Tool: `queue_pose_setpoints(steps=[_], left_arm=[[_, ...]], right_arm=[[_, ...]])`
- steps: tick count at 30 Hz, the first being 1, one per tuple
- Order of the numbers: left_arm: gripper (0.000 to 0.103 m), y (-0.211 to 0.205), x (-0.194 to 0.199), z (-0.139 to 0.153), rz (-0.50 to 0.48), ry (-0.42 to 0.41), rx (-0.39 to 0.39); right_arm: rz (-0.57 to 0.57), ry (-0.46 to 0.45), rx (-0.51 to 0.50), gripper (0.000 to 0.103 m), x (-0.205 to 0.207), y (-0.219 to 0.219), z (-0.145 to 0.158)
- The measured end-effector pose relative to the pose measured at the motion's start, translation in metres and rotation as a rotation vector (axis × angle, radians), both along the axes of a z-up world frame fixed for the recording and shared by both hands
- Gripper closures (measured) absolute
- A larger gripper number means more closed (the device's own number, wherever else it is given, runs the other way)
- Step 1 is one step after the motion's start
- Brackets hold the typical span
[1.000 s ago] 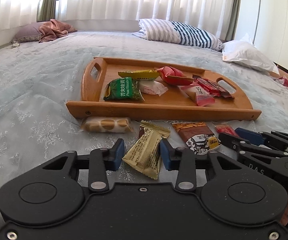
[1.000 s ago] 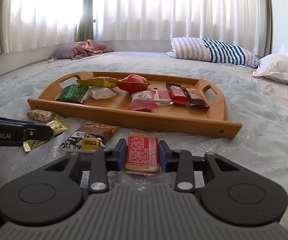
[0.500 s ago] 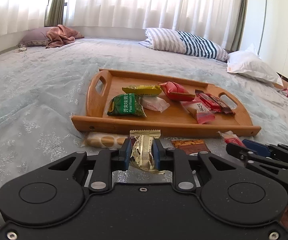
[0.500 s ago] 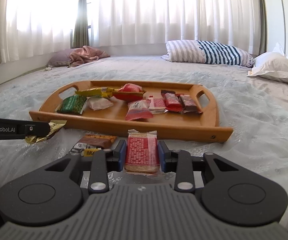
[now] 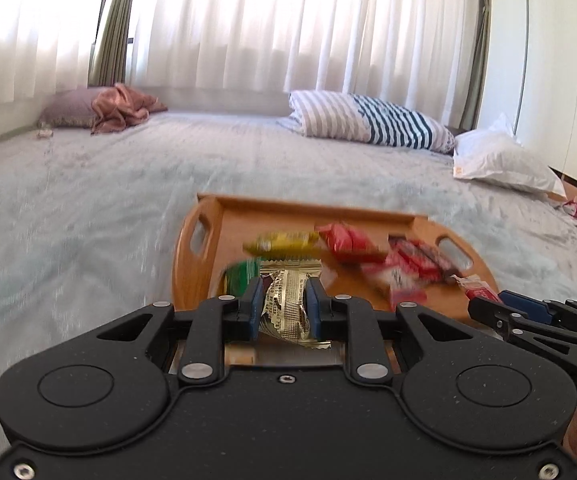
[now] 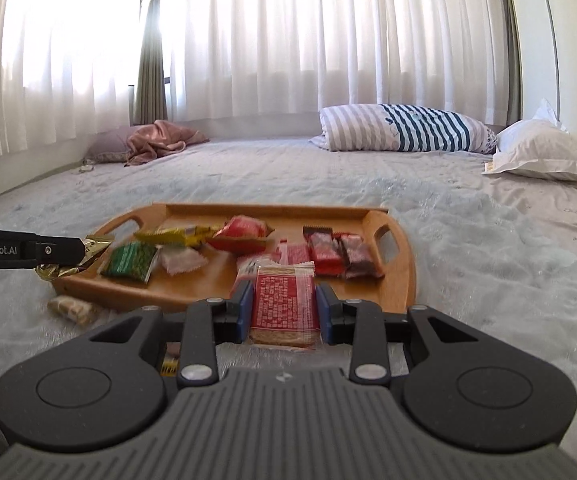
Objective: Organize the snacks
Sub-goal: 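Lift both packets and carry them over the wooden tray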
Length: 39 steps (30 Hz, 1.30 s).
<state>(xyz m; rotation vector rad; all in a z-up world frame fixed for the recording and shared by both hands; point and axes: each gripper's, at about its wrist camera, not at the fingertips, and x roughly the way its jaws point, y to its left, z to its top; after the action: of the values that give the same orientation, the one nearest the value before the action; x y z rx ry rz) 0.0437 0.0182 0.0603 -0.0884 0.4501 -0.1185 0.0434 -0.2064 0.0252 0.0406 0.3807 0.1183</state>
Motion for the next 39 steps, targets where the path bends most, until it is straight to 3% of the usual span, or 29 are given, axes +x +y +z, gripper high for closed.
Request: queue_pose_setpoints(steps=[16, 27, 39], left_arm=[[0.081, 0.007, 0.085, 0.038, 0.002, -0.009, -0.029], [0.081, -0.005, 0.158, 0.029, 0.029, 0.068, 0.008], [0.081, -0.008, 0.227, 0.005, 0.035, 0.156, 0.046]], right_arm=[[-0.005, 0.062, 0.111, 0.065, 0.084, -0.029, 0.031], [0.041, 0.162, 0.119, 0.065, 0.151, -0.018, 0.034], [0.042, 0.300, 0.109, 0.064, 0.213, -0.009, 0.013]])
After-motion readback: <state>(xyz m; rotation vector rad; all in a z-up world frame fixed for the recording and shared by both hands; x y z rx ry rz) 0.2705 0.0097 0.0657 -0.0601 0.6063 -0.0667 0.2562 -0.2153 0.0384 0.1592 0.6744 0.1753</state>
